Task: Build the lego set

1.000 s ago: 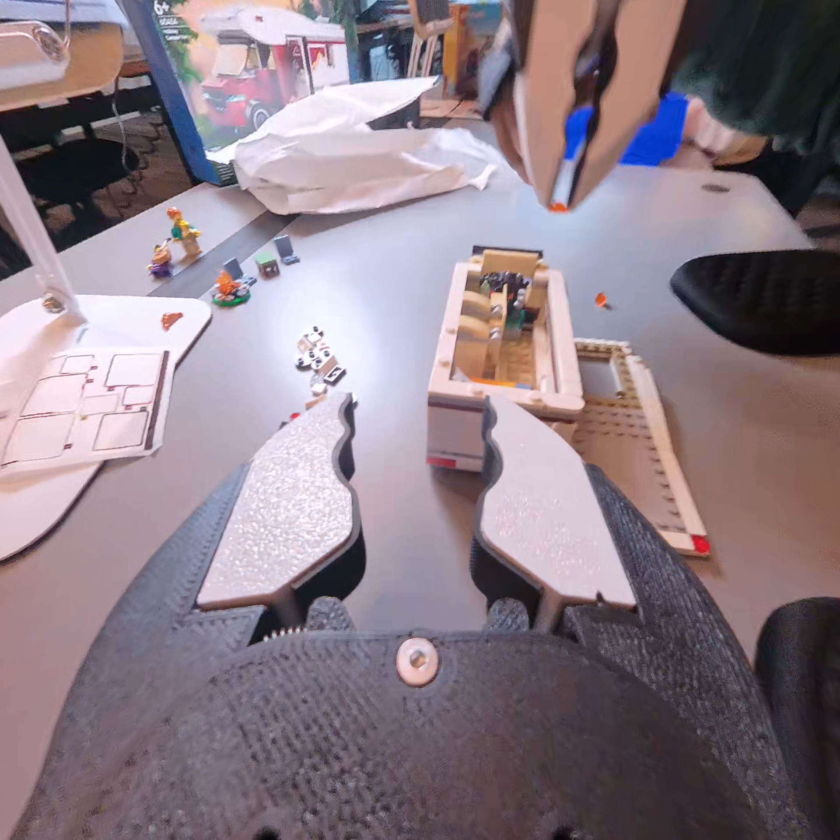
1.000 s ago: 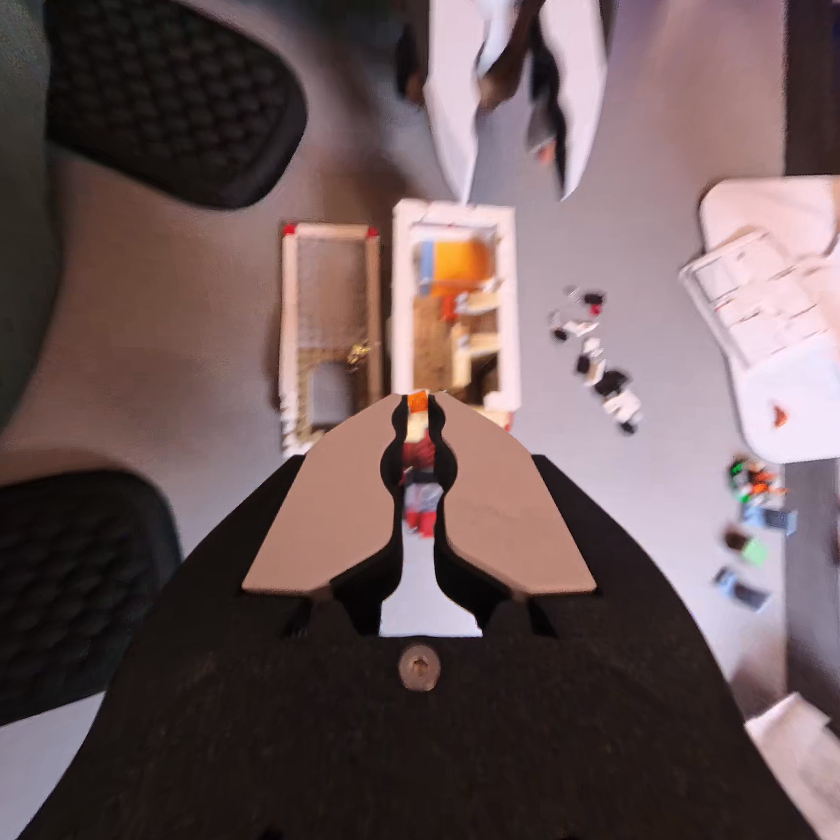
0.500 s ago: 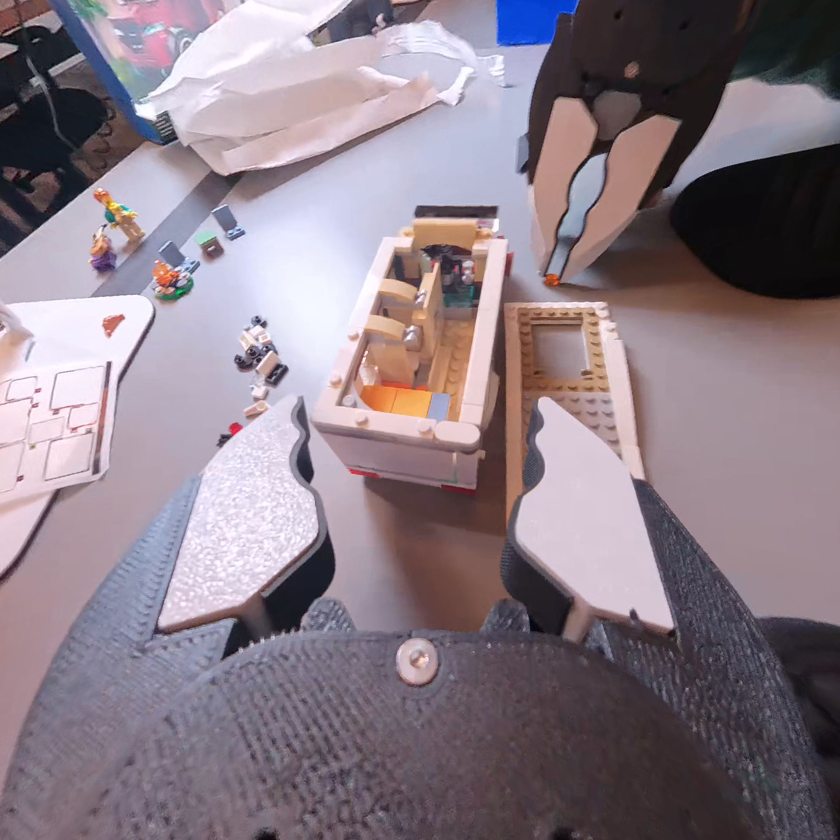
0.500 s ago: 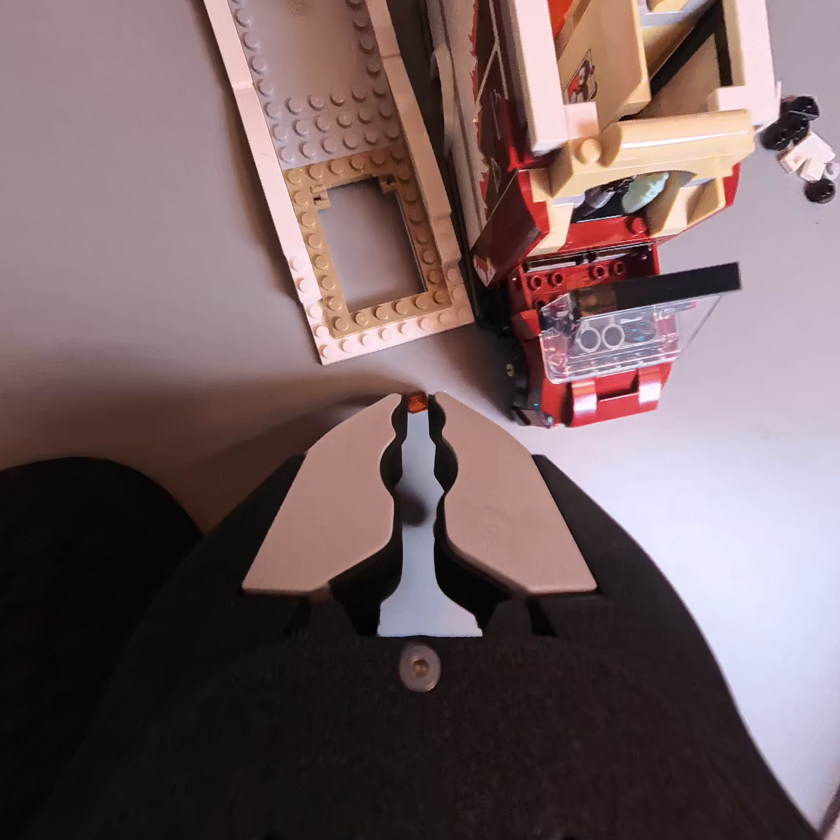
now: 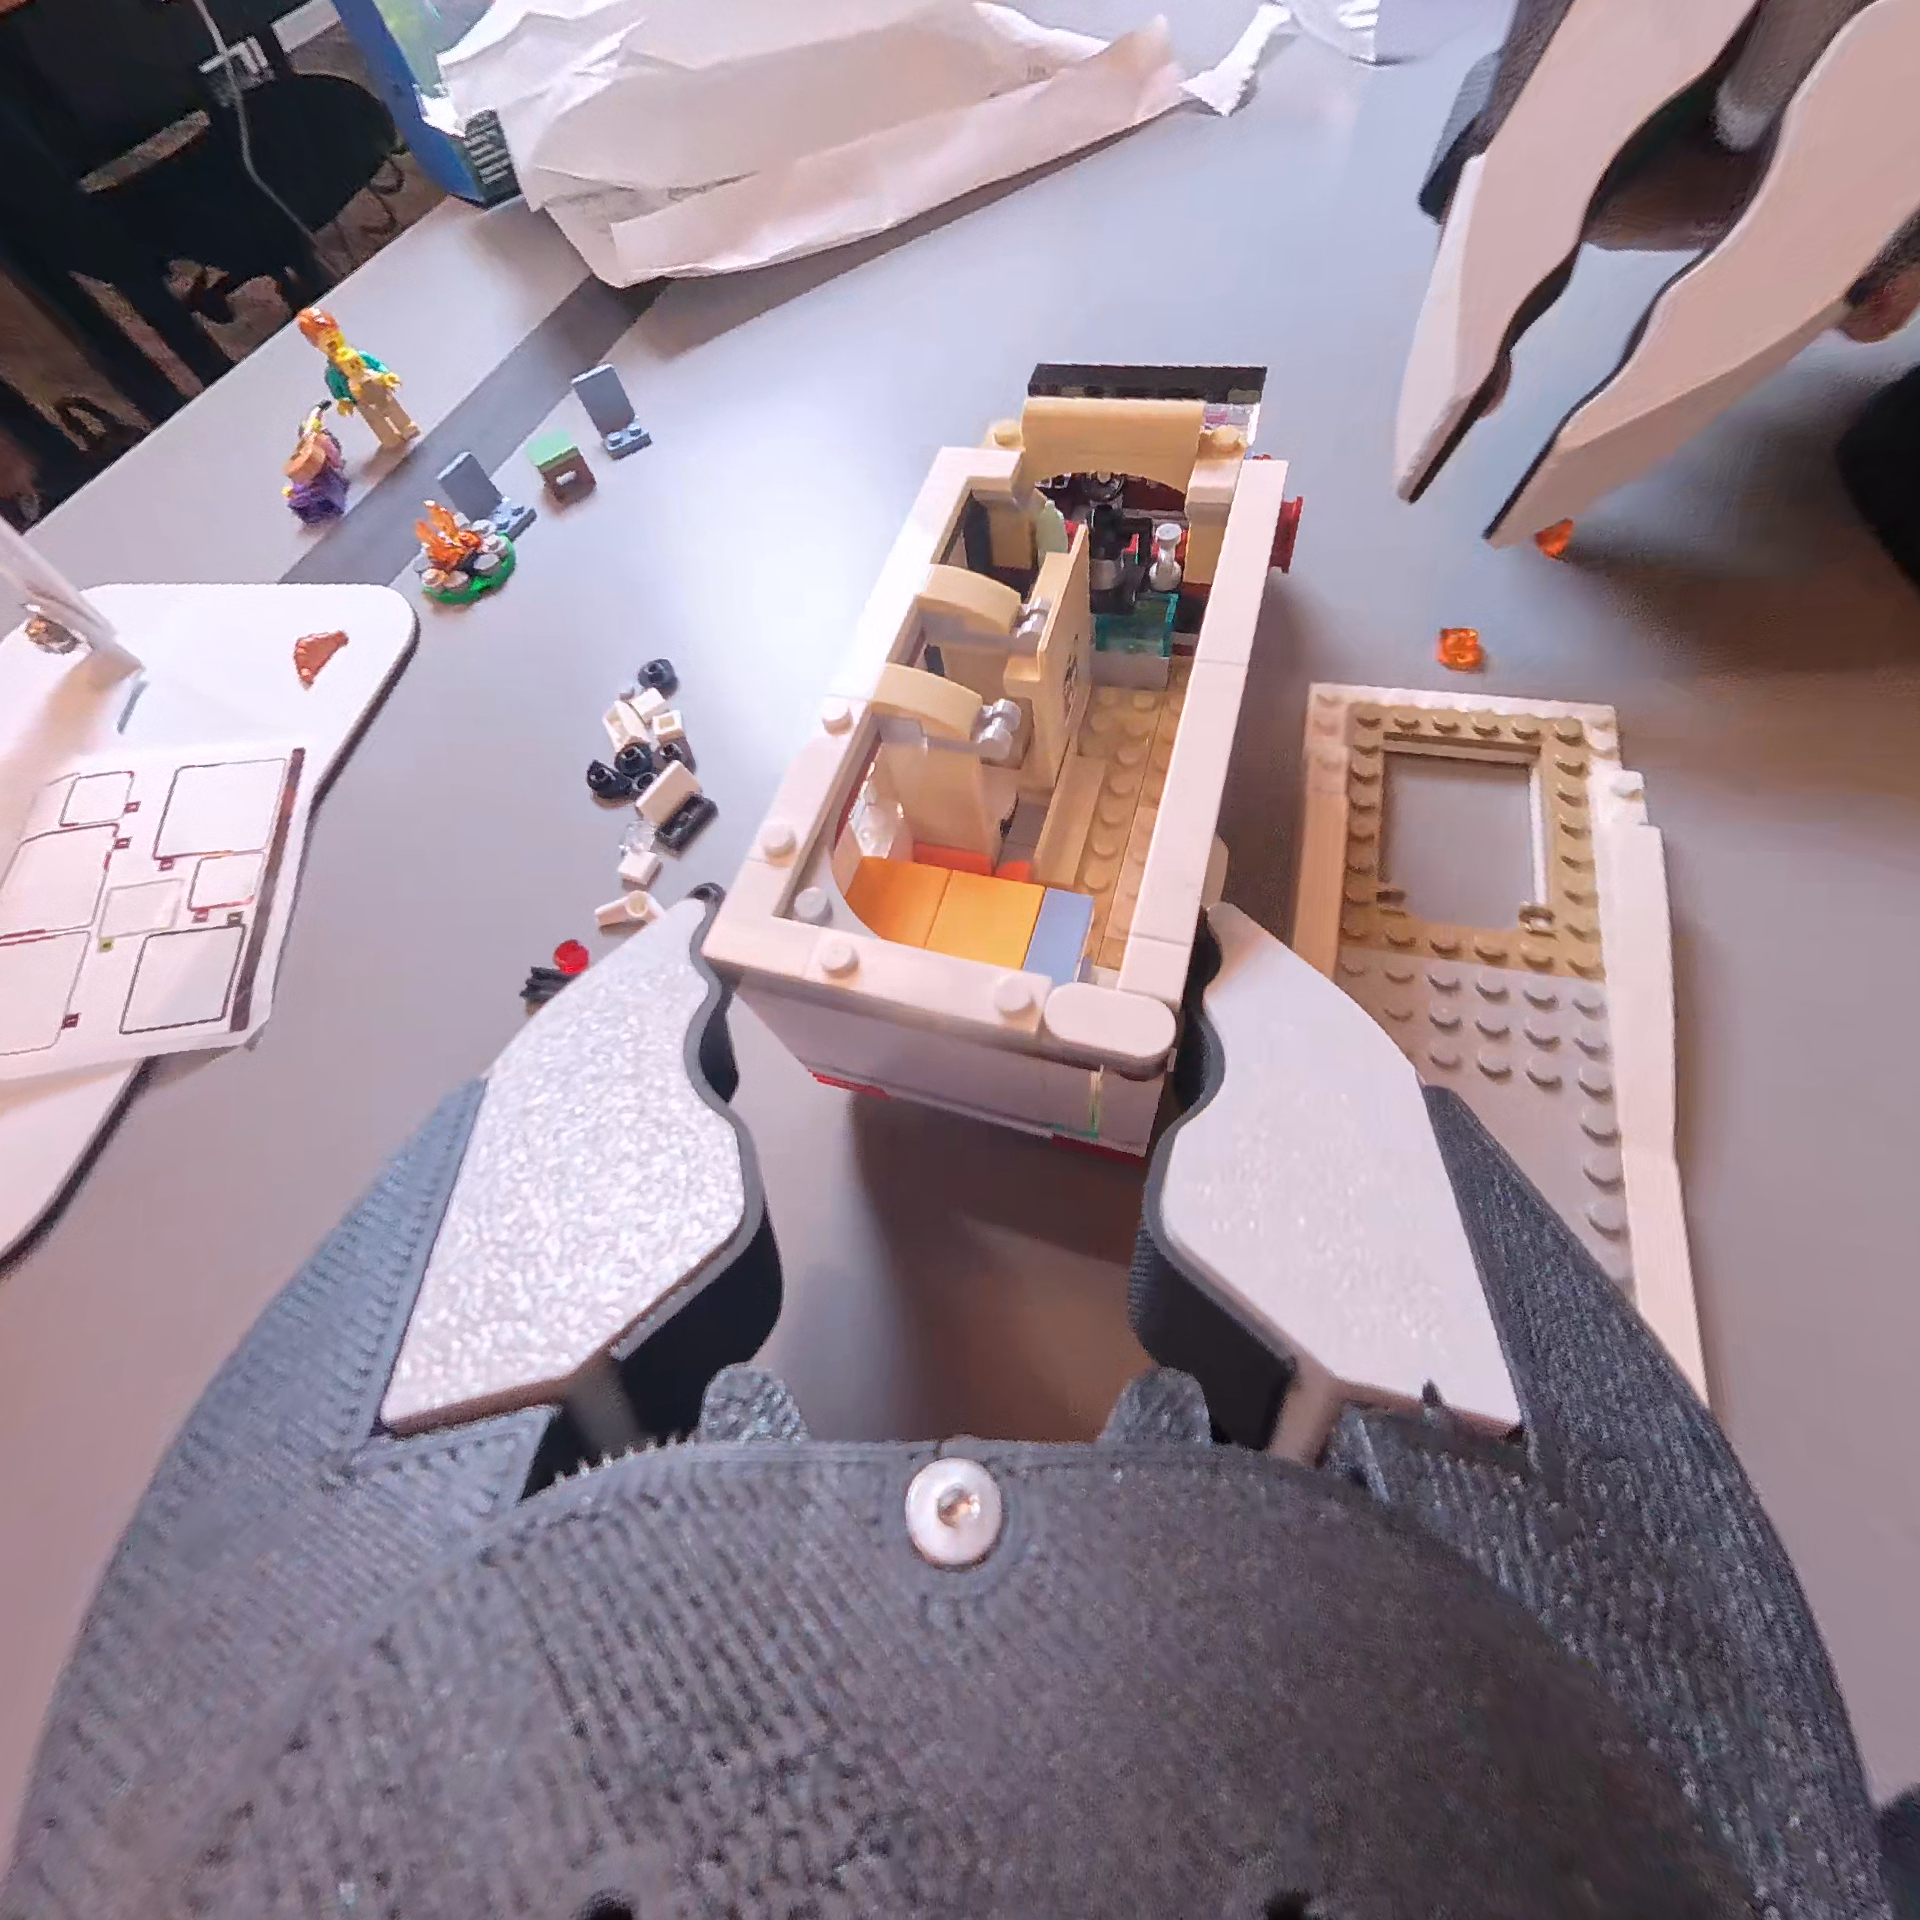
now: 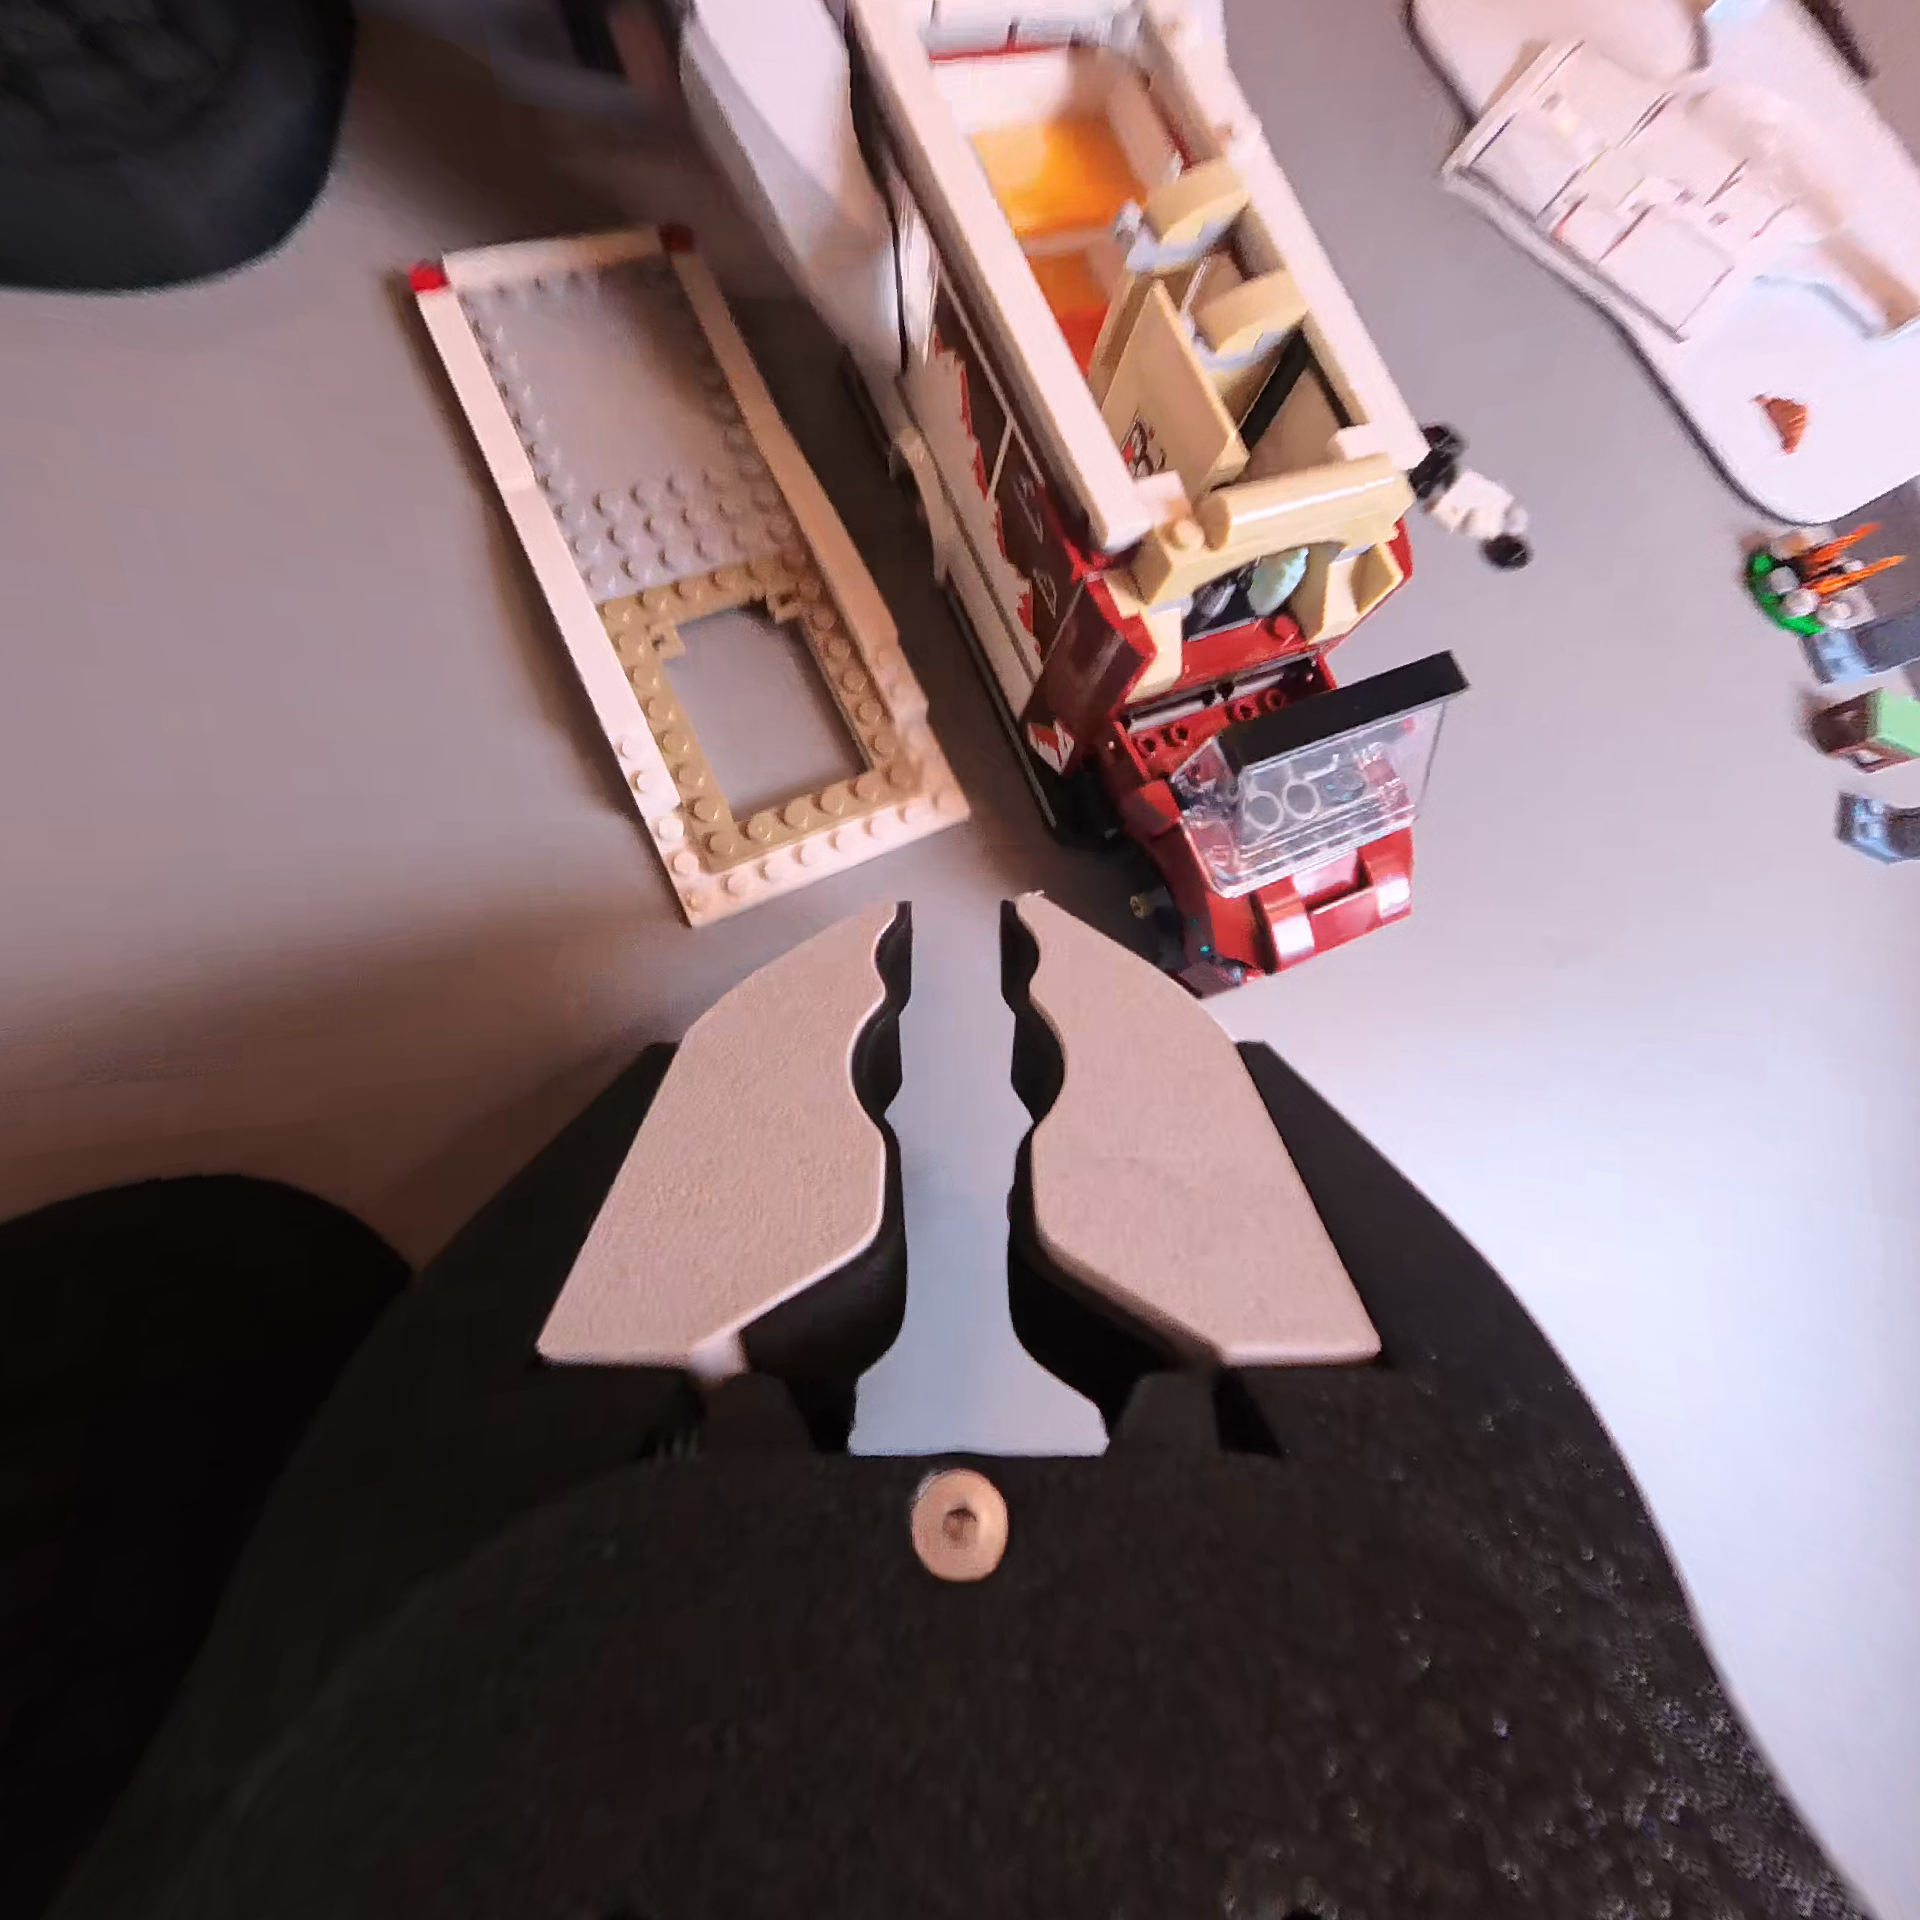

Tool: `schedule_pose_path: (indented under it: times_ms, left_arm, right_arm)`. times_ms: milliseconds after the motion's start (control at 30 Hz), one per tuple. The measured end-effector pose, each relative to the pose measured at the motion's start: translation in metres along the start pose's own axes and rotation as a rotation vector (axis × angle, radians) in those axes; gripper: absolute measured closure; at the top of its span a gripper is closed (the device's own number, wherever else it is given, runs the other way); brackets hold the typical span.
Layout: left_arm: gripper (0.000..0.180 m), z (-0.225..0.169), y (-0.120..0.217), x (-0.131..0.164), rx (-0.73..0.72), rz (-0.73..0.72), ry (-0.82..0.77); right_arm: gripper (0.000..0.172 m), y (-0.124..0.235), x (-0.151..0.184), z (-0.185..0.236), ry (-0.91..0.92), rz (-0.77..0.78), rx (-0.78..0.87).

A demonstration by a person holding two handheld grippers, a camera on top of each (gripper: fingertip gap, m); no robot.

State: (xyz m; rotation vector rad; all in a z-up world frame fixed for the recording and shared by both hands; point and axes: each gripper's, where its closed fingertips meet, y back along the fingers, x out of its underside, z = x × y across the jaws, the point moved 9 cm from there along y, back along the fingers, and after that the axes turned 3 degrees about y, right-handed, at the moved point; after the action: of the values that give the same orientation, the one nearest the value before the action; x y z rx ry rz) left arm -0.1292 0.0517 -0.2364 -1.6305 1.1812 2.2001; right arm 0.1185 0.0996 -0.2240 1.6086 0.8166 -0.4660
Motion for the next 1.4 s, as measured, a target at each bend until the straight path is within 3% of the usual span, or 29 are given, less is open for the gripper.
schedule_pose_path:
  times_ms: [33, 167, 267, 367, 433, 533, 600, 700, 800, 833, 867, 967, 1033, 1100, 1200, 1333, 1400]
  left_arm:
    - [0.096, 0.001, -0.002, -0.001, -0.015, 0.000, 0.006]
    - [0.095, 0.007, -0.003, -0.003, -0.086, -0.005, 0.009]
    - [0.100, 0.007, 0.015, -0.005, -0.085, -0.081, 0.041]
    - [0.101, 0.015, 0.036, -0.011, -0.181, -0.158, 0.013]
    - [0.126, 0.034, 0.050, -0.030, -0.317, -0.281, -0.031]
    - [0.121, 0.066, 0.069, -0.072, -0.257, -0.418, 0.086]
    - [0.147, 0.101, 0.085, -0.096, -0.441, -0.528, 0.118]
    - [0.152, 0.165, 0.085, -0.113, -0.763, -0.376, 0.164]
    - [0.151, 0.205, 0.064, -0.114, -0.830, -0.186, 0.147]
    - [0.168, 0.209, 0.057, -0.114, -0.813, -0.151, 0.107]
    - [0.179, 0.207, 0.048, -0.116, -0.778, -0.122, 0.056]
    - [0.178, 0.196, 0.031, -0.112, -0.775, -0.003, -0.124]
    - [0.178, 0.194, 0.032, -0.109, -0.775, -0.022, -0.152]
    - [0.177, 0.194, 0.036, -0.108, -0.751, -0.052, -0.129]
    - [0.147, 0.185, 0.044, -0.107, -0.725, -0.137, -0.076]
    - [0.150, 0.150, 0.062, -0.095, -0.688, -0.357, 0.084]
    - [0.150, 0.127, 0.066, -0.080, -0.649, -0.398, 0.131]
  right_arm:
    - [0.156, 0.002, 0.000, -0.002, -0.018, -0.042, 0.006]
    - [0.155, 0.008, 0.005, -0.009, -0.041, -0.132, 0.060]
    - [0.155, 0.012, 0.007, -0.013, -0.049, -0.174, 0.116]
    - [0.155, 0.015, 0.003, -0.016, -0.051, -0.222, 0.161]
    - [0.155, 0.018, -0.001, -0.018, -0.056, -0.264, 0.176]
    - [0.157, 0.021, -0.003, -0.020, -0.064, -0.298, 0.209]
    - [0.158, 0.022, 0.000, -0.021, -0.069, -0.302, 0.226]
    - [0.160, 0.021, 0.004, -0.023, -0.077, -0.299, 0.237]
    - [0.160, 0.017, 0.006, -0.023, -0.082, -0.289, 0.223]
    - [0.160, 0.016, 0.006, -0.022, -0.077, -0.284, 0.223]
    - [0.160, 0.016, 0.006, -0.022, -0.072, -0.280, 0.224]
    - [0.160, 0.017, 0.005, -0.022, -0.068, -0.279, 0.230]
    - [0.160, 0.017, 0.005, -0.022, -0.079, -0.287, 0.222]
    - [0.160, 0.015, 0.006, -0.023, -0.086, -0.285, 0.216]
    - [0.159, 0.014, 0.007, -0.022, -0.081, -0.279, 0.219]
    - [0.159, 0.019, 0.005, -0.023, -0.091, -0.310, 0.230]
    - [0.159, 0.021, 0.004, -0.024, -0.098, -0.327, 0.239]
